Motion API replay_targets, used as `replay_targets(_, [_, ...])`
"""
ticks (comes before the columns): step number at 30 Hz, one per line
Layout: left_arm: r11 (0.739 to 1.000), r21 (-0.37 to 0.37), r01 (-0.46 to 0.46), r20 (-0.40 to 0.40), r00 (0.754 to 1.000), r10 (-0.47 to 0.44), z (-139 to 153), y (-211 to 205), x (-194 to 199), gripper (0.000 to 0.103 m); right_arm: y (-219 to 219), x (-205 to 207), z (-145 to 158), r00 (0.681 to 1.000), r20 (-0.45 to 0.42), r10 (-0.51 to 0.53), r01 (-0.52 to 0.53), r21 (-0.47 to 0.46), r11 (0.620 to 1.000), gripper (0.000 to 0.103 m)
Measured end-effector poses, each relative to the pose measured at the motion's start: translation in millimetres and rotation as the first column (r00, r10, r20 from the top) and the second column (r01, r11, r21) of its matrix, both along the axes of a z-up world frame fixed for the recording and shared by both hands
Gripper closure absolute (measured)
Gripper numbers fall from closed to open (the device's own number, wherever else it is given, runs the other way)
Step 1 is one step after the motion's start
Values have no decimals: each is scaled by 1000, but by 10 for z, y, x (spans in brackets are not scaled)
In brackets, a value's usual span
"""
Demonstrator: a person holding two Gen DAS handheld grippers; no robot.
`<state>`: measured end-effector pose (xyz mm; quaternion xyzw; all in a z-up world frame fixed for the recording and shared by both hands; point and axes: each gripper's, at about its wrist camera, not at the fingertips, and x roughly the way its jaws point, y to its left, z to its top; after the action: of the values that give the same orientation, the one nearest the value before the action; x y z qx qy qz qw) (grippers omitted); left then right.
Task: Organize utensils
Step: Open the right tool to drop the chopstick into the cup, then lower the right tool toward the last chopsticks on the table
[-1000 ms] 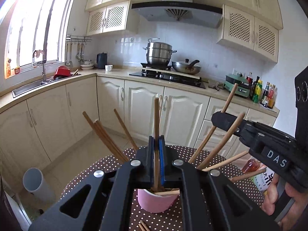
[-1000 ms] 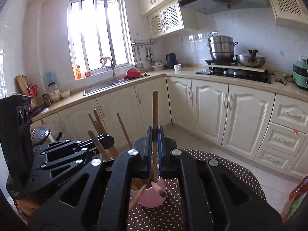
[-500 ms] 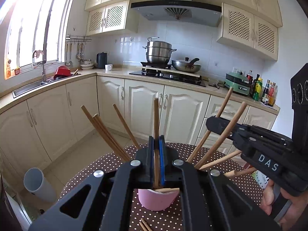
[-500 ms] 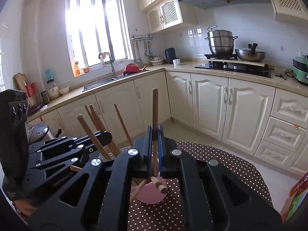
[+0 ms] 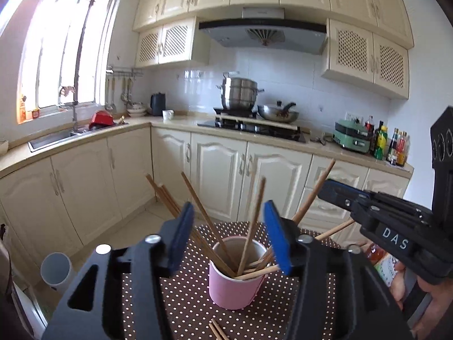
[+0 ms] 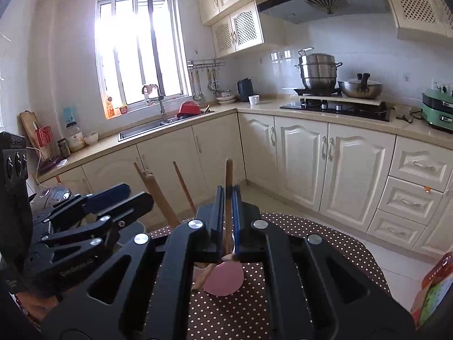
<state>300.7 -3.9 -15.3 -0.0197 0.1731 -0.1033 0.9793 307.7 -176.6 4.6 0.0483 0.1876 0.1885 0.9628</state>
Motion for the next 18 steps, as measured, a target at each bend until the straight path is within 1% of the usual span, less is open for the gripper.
replay_targets(1, [1000,1,-13,18,1000,13,33,11,-66,36,-10,-58,21,1000,8,-4,4,0,1000,95])
replay_targets(2, [1000,3,-25,38,999,25,62,23,-137,34,-13,-104,36,1000,15,-6,6,-2,1000,92])
replay_targets(4, [999,11,-44,70,997,43,120,37,-254,30,-31,-192,73,999,34,-17,17,-8,1000,81])
replay_targets(5, [998,19,-61,91,994,59,153,43,-340,28,-44,-258,90,999,47,-24,24,-8,1000,70])
replay_targets(6, [997,25,-75,108,992,72,181,42,-407,26,-57,-324,104,998,61,-29,29,-6,1000,53])
replay_targets(7, [995,31,-91,126,988,86,206,47,-483,24,-66,-395,116,996,76,-36,37,-5,999,50])
replay_targets(9, [992,40,-122,172,978,114,253,62,-671,23,-62,-515,139,994,99,-49,51,-11,999,50])
replay_targets(10, [991,41,-130,185,975,120,274,68,-737,21,-61,-605,155,992,114,-56,59,-19,998,50])
replay_targets(13, [989,24,-145,220,966,136,307,108,-1000,20,-64,-788,179,987,144,-71,75,-26,997,49])
replay_targets(16, [987,11,-160,238,959,153,310,147,-1211,20,-45,-1009,166,979,181,-91,99,-38,994,45])
replay_targets(18, [987,4,-159,235,960,154,295,168,-1324,20,-32,-1122,139,974,199,-105,117,-49,992,42])
